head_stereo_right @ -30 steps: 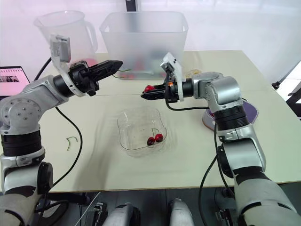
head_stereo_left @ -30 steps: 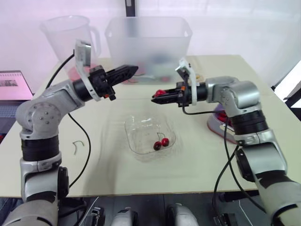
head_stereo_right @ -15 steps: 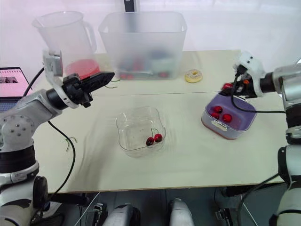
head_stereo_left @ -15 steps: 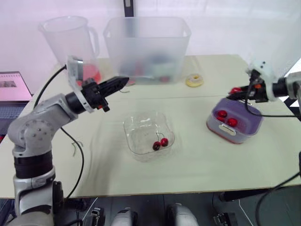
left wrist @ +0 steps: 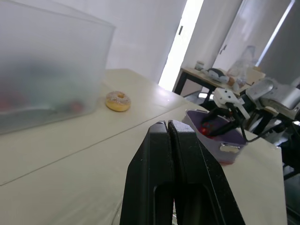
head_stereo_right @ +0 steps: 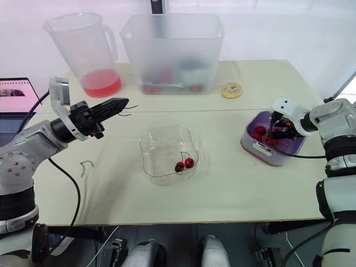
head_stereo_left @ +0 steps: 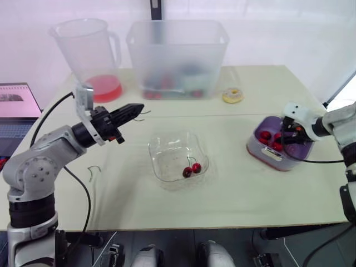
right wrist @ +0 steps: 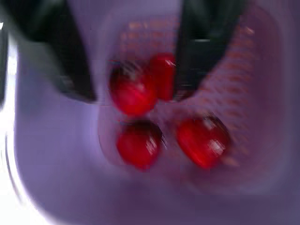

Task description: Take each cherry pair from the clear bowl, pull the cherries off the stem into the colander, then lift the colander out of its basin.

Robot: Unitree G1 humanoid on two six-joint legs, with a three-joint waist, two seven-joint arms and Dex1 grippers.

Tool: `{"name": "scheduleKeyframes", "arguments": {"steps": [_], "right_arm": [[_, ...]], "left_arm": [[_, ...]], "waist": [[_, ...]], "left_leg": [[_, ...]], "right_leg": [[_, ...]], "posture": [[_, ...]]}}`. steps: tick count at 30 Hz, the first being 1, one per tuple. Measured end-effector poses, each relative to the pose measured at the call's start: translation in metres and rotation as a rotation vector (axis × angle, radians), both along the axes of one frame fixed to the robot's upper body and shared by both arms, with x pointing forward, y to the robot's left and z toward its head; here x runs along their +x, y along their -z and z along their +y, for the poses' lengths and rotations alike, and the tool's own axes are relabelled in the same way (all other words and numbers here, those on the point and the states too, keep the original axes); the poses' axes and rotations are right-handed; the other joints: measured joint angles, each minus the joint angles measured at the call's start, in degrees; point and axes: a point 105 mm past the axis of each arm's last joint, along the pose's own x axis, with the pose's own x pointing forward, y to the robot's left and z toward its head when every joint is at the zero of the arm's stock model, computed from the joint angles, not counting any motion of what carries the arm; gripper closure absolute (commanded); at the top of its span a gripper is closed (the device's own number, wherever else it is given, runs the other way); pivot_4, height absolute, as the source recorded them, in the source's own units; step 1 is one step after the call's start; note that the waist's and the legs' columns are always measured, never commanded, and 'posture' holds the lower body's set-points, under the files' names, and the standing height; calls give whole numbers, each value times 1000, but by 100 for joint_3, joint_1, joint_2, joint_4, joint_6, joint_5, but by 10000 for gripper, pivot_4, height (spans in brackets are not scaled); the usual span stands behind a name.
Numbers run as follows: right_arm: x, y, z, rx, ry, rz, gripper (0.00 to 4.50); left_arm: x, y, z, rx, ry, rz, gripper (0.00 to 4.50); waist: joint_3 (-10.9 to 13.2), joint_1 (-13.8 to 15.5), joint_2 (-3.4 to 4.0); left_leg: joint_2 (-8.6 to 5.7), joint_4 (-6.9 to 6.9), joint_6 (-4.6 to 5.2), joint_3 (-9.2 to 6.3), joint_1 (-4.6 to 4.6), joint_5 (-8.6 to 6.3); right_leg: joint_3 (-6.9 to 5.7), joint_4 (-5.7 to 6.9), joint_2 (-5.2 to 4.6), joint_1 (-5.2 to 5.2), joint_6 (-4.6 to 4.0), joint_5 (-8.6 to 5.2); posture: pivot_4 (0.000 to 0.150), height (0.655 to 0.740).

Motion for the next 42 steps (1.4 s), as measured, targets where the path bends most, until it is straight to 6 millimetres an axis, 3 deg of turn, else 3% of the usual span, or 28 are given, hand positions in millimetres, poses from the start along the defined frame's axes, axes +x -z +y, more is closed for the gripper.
{"name": "scheduleKeyframes", "arguments": {"steps": [1, 5, 8, 12, 17, 20, 22, 25, 28, 32, 35, 37, 42], "right_arm": [[1, -4, 0, -4, 1, -8, 513], [5, -20, 6, -5, -23, -36, 513], [7, -42, 23, 53, -85, -47, 513], [2, -92, 78, 219, -301, -94, 513], [-29, -136, 152, 460, -629, -85, 513], [-60, -151, 202, 583, -870, -30, 513], [-72, -152, 219, 604, -953, 0, 513], [-80, -147, 238, 617, -1037, 30, 513], [-82, -139, 250, 622, -1076, 51, 0], [-84, -137, 257, 615, -1095, 46, 0], [-84, -136, 257, 612, -1090, 38, 0], [-83, -133, 257, 617, -1084, 44, 0], [-83, -128, 258, 619, -1075, 74, 0]], "left_arm": [[-2, 1, 2, -1, -7, 3, 45000], [-8, 9, 8, -6, -36, 28, 45000], [-15, 16, 23, -10, -103, 48, 45000], [-24, 27, 47, -52, -208, 101, 45000], [-37, 48, 76, -89, -329, 201, 45000], [-39, 61, 82, -115, -378, 272, 45000], [-36, 64, 85, -127, -407, 291, 45000], [-26, 86, 96, -168, -478, 391, 45000], [-19, 116, 95, -155, -508, 506, 36187], [-17, 137, 104, -126, -567, 574, 14348], [-20, 145, 116, -123, -612, 601, 1162], [-23, 147, 127, -122, -649, 607, 482], [-26, 128, 148, -136, -710, 526, 482]], "waist": [[0, -15, 1], [0, -11, 1], [2, -11, 4], [3, -15, 6], [3, 38, 6], [2, 56, 5], [0, 82, 1], [-1, 102, 2], [-2, 123, 1], [-2, 114, 1], [-2, 95, 0], [-2, 88, -1], [-2, 93, -1]], "left_leg": [[2, -2, 0, 1, 1, 0], [3, -1, -1, 1, 1, 0], [3, -3, -1, 0, 1, 0], [7, -3, -1, -4, 1, 0], [2, 0, -1, -16, -4, -1], [0, 5, -1, -23, -4, -1], [-1, 7, -1, -24, -2, -2], [-4, 7, 0, -21, 0, -2], [-5, 7, 0, -20, -2, -2], [-3, 5, 0, -19, -3, -2], [-2, 4, 0, -18, -3, -2], [-1, 3, 0, -18, -3, -2], [-1, 3, 0, -18, -3, -2]], "right_leg": [[1, 0, 2, -1, 0, 0], [1, 0, 2, -1, 0, 0], [3, -1, 2, -2, 0, 0], [2, -2, 2, -3, 0, 0], [1, -4, -6, 0, -1, 0], [1, 0, -12, 4, -2, 0], [0, 0, -11, 7, -2, 1], [0, 4, -8, 7, -2, 1], [0, 4, -4, 4, -2, 1], [0, 5, -2, 0, -2, 1], [0, 5, -2, -1, -2, 1], [0, 6, -2, -4, -2, 1], [1, 5, -7, -4, -2, 1]], "posture": [[1500, 6886], [1500, 6886], [1500, 6886], [1500, 6886], [1500, 6886], [1500, 6886], [1500, 6886], [1500, 6886], [1500, 6886], [1500, 6886], [1500, 6886], [1500, 6886], [1500, 6886]]}}
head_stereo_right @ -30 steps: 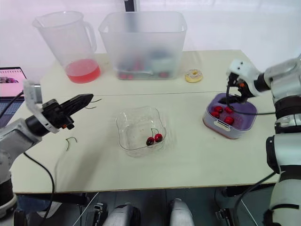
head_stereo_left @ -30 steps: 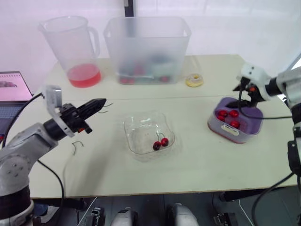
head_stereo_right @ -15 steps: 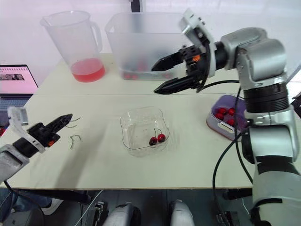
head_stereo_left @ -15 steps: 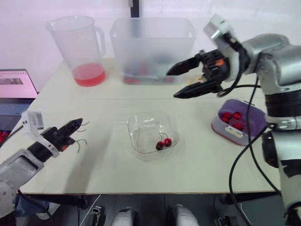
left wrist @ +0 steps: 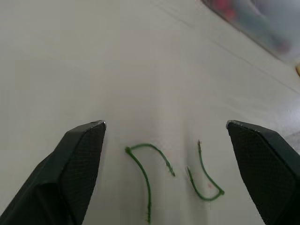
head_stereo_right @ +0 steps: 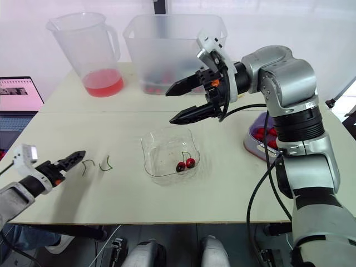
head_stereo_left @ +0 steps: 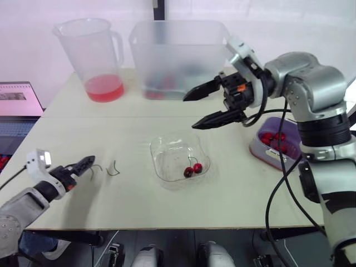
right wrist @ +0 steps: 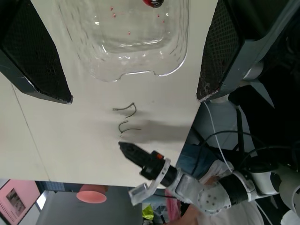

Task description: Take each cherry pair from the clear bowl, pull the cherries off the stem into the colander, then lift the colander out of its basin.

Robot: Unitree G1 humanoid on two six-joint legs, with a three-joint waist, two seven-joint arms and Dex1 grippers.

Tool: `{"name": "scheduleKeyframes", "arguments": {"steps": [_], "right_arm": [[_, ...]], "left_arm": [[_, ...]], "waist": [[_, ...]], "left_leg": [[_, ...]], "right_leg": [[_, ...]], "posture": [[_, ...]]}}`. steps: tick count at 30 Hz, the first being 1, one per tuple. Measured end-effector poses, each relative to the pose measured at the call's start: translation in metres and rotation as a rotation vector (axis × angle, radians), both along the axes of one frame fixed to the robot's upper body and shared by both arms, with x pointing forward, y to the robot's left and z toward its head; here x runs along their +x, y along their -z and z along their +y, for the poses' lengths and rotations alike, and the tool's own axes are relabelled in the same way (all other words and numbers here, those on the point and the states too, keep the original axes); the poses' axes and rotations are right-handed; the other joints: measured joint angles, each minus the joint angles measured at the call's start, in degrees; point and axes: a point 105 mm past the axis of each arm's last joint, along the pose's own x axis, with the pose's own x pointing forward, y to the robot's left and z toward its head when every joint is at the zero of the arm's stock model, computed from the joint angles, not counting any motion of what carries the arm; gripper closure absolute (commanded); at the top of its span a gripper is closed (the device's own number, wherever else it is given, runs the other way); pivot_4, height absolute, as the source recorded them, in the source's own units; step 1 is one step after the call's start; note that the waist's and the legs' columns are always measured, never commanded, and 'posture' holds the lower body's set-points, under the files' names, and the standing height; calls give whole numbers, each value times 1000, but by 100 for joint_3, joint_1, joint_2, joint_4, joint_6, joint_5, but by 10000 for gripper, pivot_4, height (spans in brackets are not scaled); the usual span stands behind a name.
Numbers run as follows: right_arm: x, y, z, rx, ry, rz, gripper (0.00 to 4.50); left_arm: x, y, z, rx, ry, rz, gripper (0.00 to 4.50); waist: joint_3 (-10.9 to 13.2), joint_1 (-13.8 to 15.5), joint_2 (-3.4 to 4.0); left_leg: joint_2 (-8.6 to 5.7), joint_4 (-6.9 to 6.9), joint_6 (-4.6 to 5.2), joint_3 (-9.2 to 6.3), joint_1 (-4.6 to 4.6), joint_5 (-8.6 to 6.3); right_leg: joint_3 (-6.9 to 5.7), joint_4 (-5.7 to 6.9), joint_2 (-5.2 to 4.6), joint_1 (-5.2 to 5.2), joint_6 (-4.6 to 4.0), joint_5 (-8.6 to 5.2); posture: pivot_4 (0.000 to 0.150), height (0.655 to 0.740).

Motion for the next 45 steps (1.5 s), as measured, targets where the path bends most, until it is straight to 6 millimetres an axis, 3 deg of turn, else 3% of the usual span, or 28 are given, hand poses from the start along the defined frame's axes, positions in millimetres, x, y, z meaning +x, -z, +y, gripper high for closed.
{"name": "scheduleKeyframes", "arguments": {"steps": [5, 11, 14, 17, 25, 32, 36, 38, 45], "right_arm": [[1, 3, -2, -14, 19, 31, 0], [4, 10, -23, -58, 100, 31, 0], [6, 17, -38, -95, 166, 26, 0], [6, 24, -47, -124, 212, 26, 0], [-14, 42, -68, -217, 302, 64, 0], [-36, 46, -89, -291, 387, 78, 0], [-39, 44, -82, -284, 379, 44, 0], [-36, 45, -75, -279, 355, -5, 0], [-13, 47, -24, -370, 236, -202, 0]], "left_arm": [[-4, -27, 1, 39, 28, -94, 482], [-14, -84, -1, 220, 167, -216, 482], [-19, -114, -19, 335, 347, -258, 482], [-23, -132, -46, 439, 545, -276, 482], [-29, -134, -115, 573, 1004, -274, 482], [-32, -118, -149, 568, 1225, -281, 482], [-31, -117, -146, 579, 1242, -279, 482], [-32, -107, -140, 570, 1248, -231, 482], [-36, -73, -119, 549, 1185, -129, 482]], "waist": [[0, 3, -1], [1, -1, -2], [1, 7, -3], [1, 4, -2], [4, -3, 0], [7, 13, -1], [8, -48, -1], [8, -90, -1], [10, -94, 0]], "left_leg": [[0, 0, 0, -1, -1, 0], [0, -5, 0, 4, -3, 0], [-1, -5, 0, 7, -5, 0], [-1, -7, 0, 11, -4, -1], [1, -15, 1, 16, -5, 0], [4, -11, 3, 20, -5, 0], [6, -15, 3, 19, -2, 0], [6, -15, 4, 22, -1, -1], [3, -13, 5, 24, -7, -1]], "right_leg": [[1, -1, -5, 0, 0, 0], [1, -2, -4, -8, -1, 0], [-2, -2, 3, -8, -1, -1], [0, -3, 5, -10, -1, -1], [1, -3, 8, -14, -1, -1], [3, -2, 14, -14, -1, -1], [3, -2, 16, -14, 0, -1], [5, -2, 16, -15, 0, -1], [11, 0, 12, -24, 0, -1]], "posture": [[1500, 6886], [1500, 6886], [1500, 6886], [1500, 6886], [1500, 6886], [1500, 6886], [1500, 6886], [1500, 6886], [1500, 6886]]}}
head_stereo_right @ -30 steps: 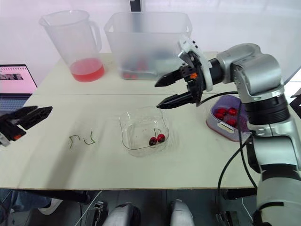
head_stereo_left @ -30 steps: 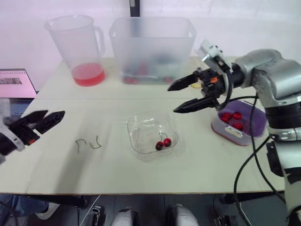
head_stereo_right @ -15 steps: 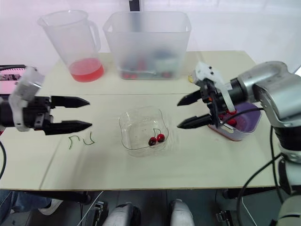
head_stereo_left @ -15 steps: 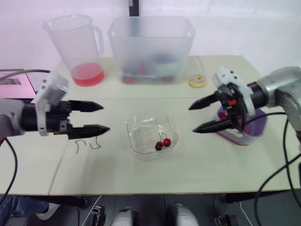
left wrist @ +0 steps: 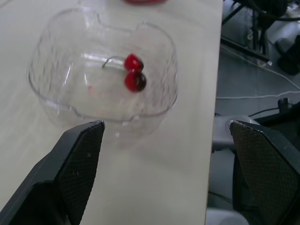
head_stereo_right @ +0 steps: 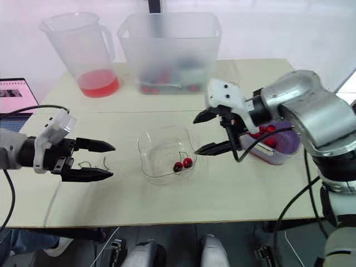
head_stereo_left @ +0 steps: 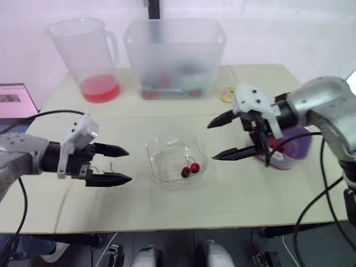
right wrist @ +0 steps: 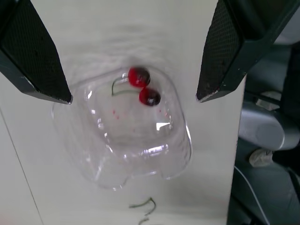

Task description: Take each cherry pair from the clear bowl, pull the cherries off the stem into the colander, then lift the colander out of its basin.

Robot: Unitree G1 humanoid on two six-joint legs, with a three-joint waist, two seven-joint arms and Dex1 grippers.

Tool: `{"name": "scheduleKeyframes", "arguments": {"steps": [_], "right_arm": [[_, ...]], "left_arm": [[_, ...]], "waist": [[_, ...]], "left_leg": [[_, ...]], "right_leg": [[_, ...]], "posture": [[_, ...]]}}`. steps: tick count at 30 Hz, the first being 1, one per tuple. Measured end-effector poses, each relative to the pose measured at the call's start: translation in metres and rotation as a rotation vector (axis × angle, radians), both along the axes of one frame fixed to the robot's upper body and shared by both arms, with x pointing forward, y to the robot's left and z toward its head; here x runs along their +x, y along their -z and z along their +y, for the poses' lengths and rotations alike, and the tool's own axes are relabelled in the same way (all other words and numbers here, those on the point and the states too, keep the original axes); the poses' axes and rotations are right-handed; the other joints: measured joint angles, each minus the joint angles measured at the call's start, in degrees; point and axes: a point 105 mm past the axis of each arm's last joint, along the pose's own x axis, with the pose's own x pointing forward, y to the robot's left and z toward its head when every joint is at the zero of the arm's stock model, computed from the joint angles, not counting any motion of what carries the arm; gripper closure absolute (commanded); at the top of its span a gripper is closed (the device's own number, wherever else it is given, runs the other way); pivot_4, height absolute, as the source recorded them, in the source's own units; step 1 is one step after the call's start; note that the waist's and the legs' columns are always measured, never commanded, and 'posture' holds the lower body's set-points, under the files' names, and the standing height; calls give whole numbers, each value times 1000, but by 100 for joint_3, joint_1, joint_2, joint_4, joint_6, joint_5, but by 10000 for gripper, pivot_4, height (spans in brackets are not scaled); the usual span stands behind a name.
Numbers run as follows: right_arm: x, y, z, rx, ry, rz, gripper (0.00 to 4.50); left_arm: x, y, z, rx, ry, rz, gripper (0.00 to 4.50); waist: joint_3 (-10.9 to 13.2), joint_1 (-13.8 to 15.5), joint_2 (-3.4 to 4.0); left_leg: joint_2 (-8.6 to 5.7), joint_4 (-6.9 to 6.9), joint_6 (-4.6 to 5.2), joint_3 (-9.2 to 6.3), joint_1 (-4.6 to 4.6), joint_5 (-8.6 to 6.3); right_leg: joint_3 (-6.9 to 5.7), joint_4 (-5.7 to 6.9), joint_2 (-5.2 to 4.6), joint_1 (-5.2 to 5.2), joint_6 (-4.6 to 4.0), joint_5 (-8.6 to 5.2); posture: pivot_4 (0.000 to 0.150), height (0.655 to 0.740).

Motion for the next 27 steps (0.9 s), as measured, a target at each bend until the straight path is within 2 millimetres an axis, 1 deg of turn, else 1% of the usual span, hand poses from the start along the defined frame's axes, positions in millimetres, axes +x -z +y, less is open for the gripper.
{"name": "scheduleKeyframes", "arguments": {"steps": [2, 4, 5, 7, 10, 12, 13, 14, 16, 19, 23, 27], "right_arm": [[7, 5, 11, -64, -1, 18, 0], [14, 13, 25, -120, -2, 61, 0], [18, 20, 34, -161, -8, 74, 0], [27, 33, 42, -231, 5, 86, 0], [35, 63, 49, -382, 1, 95, 0], [34, 77, 51, -441, -29, 111, 5661], [33, 80, 52, -455, -46, 108, 8324], [33, 82, 52, -474, -65, 89, 12591], [35, 91, 51, -514, -96, 67, 12591], [41, 104, 56, -532, -114, 59, 12591], [45, 106, 60, -540, -136, 43, 12591], [45, 110, 70, -545, -185, 18, 12591]], "left_arm": [[-2, 4, 2, -19, -21, -9, 482], [-3, 4, 1, -44, -31, -29, 482], [-4, 4, 0, -48, -39, -39, 482], [-6, 5, 3, -49, -65, -51, 482], [-11, 12, 3, -53, -90, -47, 482], [-13, 14, 4, -53, -112, -49, 0], [-13, 13, 5, -50, -123, -56, 0], [-13, 13, 7, -45, -134, -61, 0], [-16, 16, 8, -35, -145, -55, 0], [-18, 17, 7, -31, -155, -60, 0], [-17, 15, 8, -28, -173, -75, 0], [-17, 14, 10, -23, -193, -84, 0]], "waist": [[-1, 10, -6], [-3, 6, -9], [-3, 6, -10], [-4, -2, -10], [-4, -16, -10], [-4, 0, -9], [-4, 2, -9], [-4, 0, -9], [-4, -5, -10], [-4, -22, -10], [-4, -21, -10], [-4, -21, -9]], "left_leg": [[0, 4, 3, -5, -3, -1], [-1, 5, 3, -7, -5, -2], [-1, 5, 4, -9, -5, -2], [-2, 5, 5, -7, -9, -3], [-2, 3, 5, -7, -11, -3], [-2, 5, 5, -10, -20, -3], [-2, 7, 5, -10, -20, -3], [-2, 8, 5, -9, -19, -3], [-2, 7, 5, -9, -14, -3], [-1, 7, 3, -8, -12, -2], [-1, 6, 2, -9, -12, -2], [-1, 7, 2, -9, -10, -1]], "right_leg": [[-2, -1, 0, 2, 0, 0], [-2, 2, -1, 0, 0, 0], [-3, 1, -2, 0, 0, 0], [-3, 2, -3, -4, 0, 0], [-3, 2, -3, -7, 0, 0], [-4, 3, -2, -14, 0, 0], [-4, 4, -3, -13, 0, 0], [-5, 3, -3, -12, 0, 0], [-4, 4, -3, -7, 0, 0], [-4, 6, -1, -8, 0, 0], [-5, 3, -1, -7, 0, 0], [-5, 4, -1, -6, 0, 0]], "posture": [[1500, 6886], [1500, 6886], [1500, 6886], [1500, 6886], [1500, 6886], [1500, 6886], [1500, 6886], [1500, 6886], [1500, 6886], [1500, 6886], [1500, 6886], [1500, 6886]]}}
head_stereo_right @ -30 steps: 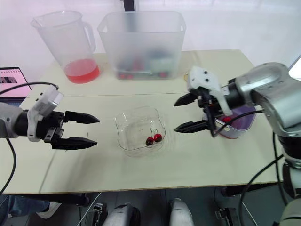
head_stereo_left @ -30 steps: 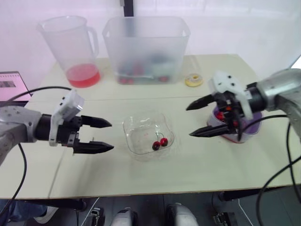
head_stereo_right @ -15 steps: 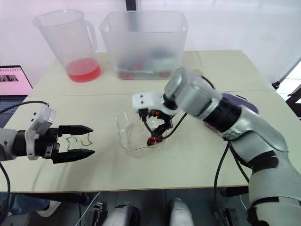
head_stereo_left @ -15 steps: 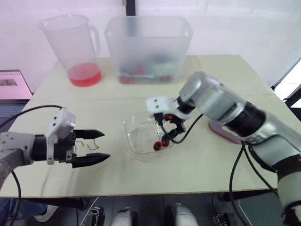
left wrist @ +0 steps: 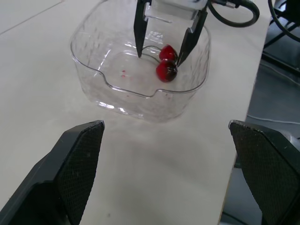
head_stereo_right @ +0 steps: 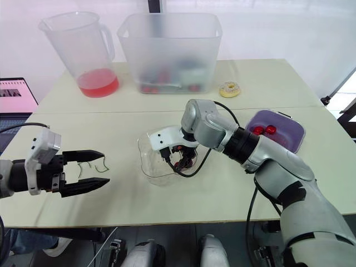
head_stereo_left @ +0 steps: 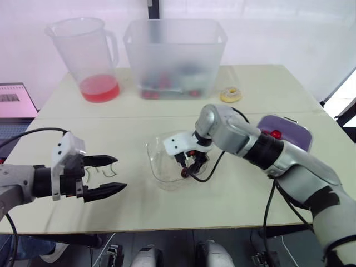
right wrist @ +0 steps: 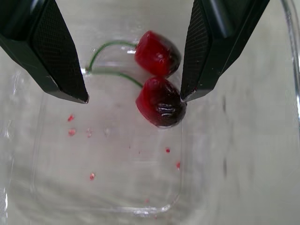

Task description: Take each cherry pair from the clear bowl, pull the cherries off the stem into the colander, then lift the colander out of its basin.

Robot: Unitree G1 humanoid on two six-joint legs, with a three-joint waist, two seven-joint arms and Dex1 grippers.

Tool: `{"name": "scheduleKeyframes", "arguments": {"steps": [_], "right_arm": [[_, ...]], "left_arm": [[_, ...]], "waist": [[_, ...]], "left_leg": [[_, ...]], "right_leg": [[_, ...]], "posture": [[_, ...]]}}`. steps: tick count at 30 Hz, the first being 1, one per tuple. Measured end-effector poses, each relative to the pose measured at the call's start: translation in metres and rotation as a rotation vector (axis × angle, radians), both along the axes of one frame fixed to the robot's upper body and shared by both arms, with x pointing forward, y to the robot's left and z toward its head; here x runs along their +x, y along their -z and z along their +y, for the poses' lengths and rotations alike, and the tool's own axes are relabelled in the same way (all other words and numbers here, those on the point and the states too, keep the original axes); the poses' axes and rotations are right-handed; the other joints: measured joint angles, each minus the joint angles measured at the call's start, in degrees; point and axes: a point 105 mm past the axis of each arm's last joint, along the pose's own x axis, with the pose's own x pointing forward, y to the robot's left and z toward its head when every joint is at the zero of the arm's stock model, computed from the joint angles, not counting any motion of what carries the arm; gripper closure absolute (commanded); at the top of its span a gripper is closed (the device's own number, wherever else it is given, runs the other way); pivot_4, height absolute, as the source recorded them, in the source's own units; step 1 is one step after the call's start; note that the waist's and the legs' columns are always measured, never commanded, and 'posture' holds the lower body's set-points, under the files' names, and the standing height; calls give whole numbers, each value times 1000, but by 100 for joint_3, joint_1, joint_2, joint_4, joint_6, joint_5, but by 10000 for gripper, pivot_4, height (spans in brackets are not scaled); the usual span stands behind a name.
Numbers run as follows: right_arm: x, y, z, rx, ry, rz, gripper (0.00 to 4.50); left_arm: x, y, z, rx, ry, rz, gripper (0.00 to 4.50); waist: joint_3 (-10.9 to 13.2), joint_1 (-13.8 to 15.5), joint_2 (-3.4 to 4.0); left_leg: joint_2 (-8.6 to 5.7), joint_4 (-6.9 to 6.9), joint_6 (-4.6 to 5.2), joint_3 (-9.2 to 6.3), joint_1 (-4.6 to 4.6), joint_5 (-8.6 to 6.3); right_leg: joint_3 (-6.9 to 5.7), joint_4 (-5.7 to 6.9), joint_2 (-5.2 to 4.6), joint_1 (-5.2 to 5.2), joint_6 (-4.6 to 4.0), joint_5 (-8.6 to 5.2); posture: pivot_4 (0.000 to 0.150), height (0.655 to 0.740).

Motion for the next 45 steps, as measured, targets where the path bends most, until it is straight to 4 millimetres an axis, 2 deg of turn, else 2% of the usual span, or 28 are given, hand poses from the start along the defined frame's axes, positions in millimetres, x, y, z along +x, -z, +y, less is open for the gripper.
{"name": "scheduleKeyframes", "arguments": {"steps": [3, 10, 13, 15, 17, 22, 31, 34, 39, 40, 45], "right_arm": [[-1, 6, 4, -7, -24, 3, 12591], [-3, 15, -1, -41, -29, 32, 12591], [1, 17, -3, -51, -14, 24, 20874], [3, 17, -1, -45, -6, 20, 32018], [3, 17, 1, -38, -14, 17, 38848], [4, 14, 6, -30, -69, -4, 38848], [7, 7, 38, 0, -297, -98, 38848], [7, 6, 43, -7, -352, -116, 27215], [5, -10, 29, -18, -415, -140, 2394], [4, -16, 26, -6, -416, -145, 458], [0, -45, 22, 113, -331, -160, 458]], "left_arm": [[0, 0, 0, 0, -6, 0, 0], [1, -1, 0, -5, -14, -2, 0], [1, -2, 0, -6, -16, -6, 0], [1, -3, 0, -6, -17, -9, 0], [2, -3, 0, -6, -18, -11, 0], [3, -5, 0, -3, -21, -18, 0], [5, -7, -1, 3, -29, -23, 0], [5, -7, -1, 4, -31, -22, 0], [7, -9, -4, 5, -25, -36, 0], [8, -11, -5, 4, -19, -42, 0], [9, -14, -10, -11, 16, -42, 0]], "waist": [[0, 2, 0], [0, -3, 0], [0, -5, 0], [0, -6, 0], [0, -6, 0], [0, -6, 0], [0, -21, 0], [0, -16, 0], [0, 0, 0], [0, 1, 0], [0, -11, 0]], "left_leg": [[-1, 0, 0, 0, 0, 0], [0, 0, 0, 0, 1, 0], [0, 0, 0, 0, 1, 0], [-1, 0, 0, 0, 1, 0], [0, 0, 0, 0, 1, 0], [-1, 0, -1, 0, 1, 0], [0, -1, -2, -1, 3, 1], [0, 0, -2, -1, 3, 1], [-1, 1, -2, -3, 2, 1], [-1, 1, -2, -3, 3, 1], [2, -1, -2, -2, 4, 1]], "right_leg": [[0, 0, -1, 1, 0, 0], [0, 0, 0, 1, 0, 0], [0, -1, 0, 1, 0, 0], [0, -1, 0, 1, 0, 0], [0, 0, 0, 1, 0, 0], [0, 0, 0, 1, 0, 0], [0, 0, 0, 1, 0, 0], [0, 0, 0, 2, 0, 0], [0, -1, 0, 5, 0, 0], [-1, -1, 0, 5, 0, 0], [-1, 0, 1, 4, 0, 0]], "posture": [[1500, 6886], [1500, 6886], [1500, 6886], [1500, 6886], [1500, 6886], [1500, 6886], [1500, 6886], [1500, 6886], [1500, 6886], [1500, 6886], [1500, 6886]]}}
